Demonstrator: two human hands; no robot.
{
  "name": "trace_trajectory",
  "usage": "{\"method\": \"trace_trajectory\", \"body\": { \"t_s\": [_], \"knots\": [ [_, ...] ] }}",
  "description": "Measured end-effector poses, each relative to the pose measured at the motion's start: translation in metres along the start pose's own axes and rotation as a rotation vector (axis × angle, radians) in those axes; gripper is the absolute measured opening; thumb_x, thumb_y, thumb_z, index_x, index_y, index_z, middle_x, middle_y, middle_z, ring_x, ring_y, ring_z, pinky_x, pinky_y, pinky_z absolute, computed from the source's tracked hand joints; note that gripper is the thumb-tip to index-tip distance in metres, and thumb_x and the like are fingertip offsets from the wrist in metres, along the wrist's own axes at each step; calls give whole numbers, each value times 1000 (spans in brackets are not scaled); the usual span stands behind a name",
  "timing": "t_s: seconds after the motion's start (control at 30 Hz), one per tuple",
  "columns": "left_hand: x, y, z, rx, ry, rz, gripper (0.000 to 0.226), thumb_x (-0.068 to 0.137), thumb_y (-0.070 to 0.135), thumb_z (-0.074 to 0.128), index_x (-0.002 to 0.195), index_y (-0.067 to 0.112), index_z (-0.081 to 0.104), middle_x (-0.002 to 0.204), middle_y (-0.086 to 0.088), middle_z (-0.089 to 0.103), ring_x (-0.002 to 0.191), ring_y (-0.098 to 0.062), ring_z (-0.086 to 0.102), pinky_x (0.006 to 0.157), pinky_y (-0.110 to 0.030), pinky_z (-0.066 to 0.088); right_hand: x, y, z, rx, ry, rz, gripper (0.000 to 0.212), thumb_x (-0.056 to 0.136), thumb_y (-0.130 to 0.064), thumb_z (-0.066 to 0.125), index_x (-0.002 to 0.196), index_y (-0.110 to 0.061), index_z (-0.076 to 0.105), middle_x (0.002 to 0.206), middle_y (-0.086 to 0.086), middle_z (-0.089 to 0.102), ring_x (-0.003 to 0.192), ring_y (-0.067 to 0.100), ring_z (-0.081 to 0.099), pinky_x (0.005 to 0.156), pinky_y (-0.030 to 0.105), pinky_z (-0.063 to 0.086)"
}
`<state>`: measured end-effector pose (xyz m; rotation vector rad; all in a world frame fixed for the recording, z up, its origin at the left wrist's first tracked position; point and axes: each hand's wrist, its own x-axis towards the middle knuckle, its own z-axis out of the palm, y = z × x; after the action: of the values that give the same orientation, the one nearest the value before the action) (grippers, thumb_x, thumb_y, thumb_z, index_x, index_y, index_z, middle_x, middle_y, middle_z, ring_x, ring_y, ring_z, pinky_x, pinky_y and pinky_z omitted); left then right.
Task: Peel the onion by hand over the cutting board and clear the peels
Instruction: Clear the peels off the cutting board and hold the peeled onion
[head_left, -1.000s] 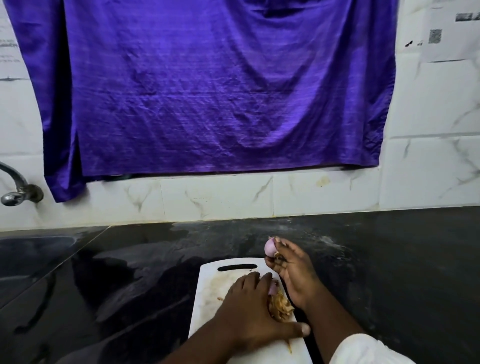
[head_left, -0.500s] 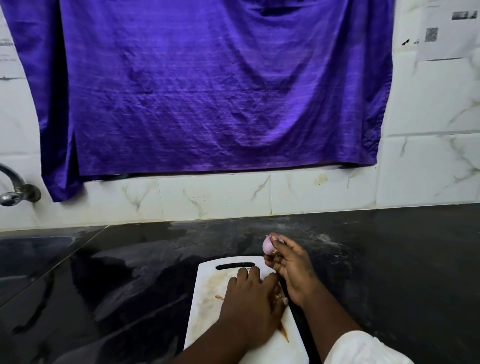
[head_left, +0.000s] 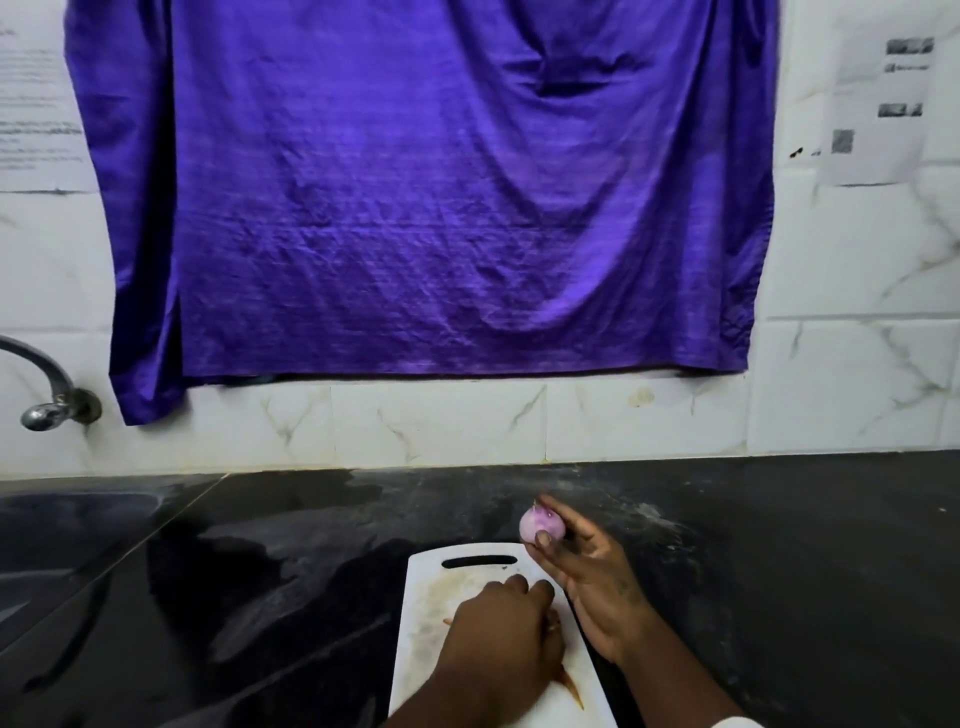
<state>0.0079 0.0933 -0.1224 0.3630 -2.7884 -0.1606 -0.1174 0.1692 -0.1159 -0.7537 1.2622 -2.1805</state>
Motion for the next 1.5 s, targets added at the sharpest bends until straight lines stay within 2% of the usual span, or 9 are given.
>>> {"method": "trace_trajectory", "body": {
  "t_s": [0.13,0.37,0.57,0.73,0.87,1.0,1.23,1.4,1.5],
  "knots": [
    [-11,-14,-5,-166,80,-67,22,98,46,41,94,26,48,104,1,62,100,-23,61,79,-39,50,-23,-5,13,105,-16,-4,62,69,-8,81,129,-6,66,127,15,72,121,33,67,97,35,58],
    [-47,-40,-52,-576,304,-213,32,99,48,56,84,19,57,77,4,66,71,-10,60,63,-32,42,-67,-14,61,162,-65,5,72,59,-22,95,124,-7,69,129,19,70,120,34,68,92,31,60],
    [-109,-83,-103,-863,370,-323,48,75,64,53,67,16,55,60,4,60,59,-17,56,62,-43,48,-101,-6,147,234,-176,-8,59,71,-15,76,128,-3,63,120,18,74,106,25,74,86,26,61],
    [-199,-133,-130,-857,465,-451,29,81,55,58,67,30,59,67,4,64,66,-22,58,69,-46,53,-140,33,236,283,-282,28,66,60,-25,87,121,-8,67,114,9,77,106,19,73,88,25,59],
    [-280,-182,-131,-787,519,-565,28,84,48,59,73,22,60,70,2,68,68,-22,63,73,-53,57,-174,84,296,279,-401,133,59,65,-22,79,122,-10,65,110,5,77,100,16,74,86,24,59],
    [-363,-231,-99,-778,504,-733,24,78,55,58,66,35,61,62,11,61,61,-11,54,64,-38,46,-209,155,339,170,-471,279,60,67,-23,79,125,-12,65,119,7,73,101,15,74,87,25,59],
    [-464,-275,-5,-745,496,-1065,41,83,58,58,76,18,58,67,9,61,62,-7,53,64,-39,47,-248,278,357,-83,-578,448,42,86,-4,72,127,-12,65,105,-2,80,103,16,73,96,29,58],
    [-484,-293,59,-662,471,-1254,18,98,32,65,83,22,63,76,4,70,72,-11,63,75,-41,52,-250,321,341,-205,-594,507,40,87,-4,75,123,-20,68,116,5,76,111,20,72,95,27,58],
    [-481,-301,73,-569,438,-1324,31,91,52,61,89,21,64,85,1,73,83,-21,69,77,-42,56,-246,331,336,-210,-590,548,42,87,-1,74,125,-17,68,112,6,77,104,16,74,87,23,59]
  ]
}}
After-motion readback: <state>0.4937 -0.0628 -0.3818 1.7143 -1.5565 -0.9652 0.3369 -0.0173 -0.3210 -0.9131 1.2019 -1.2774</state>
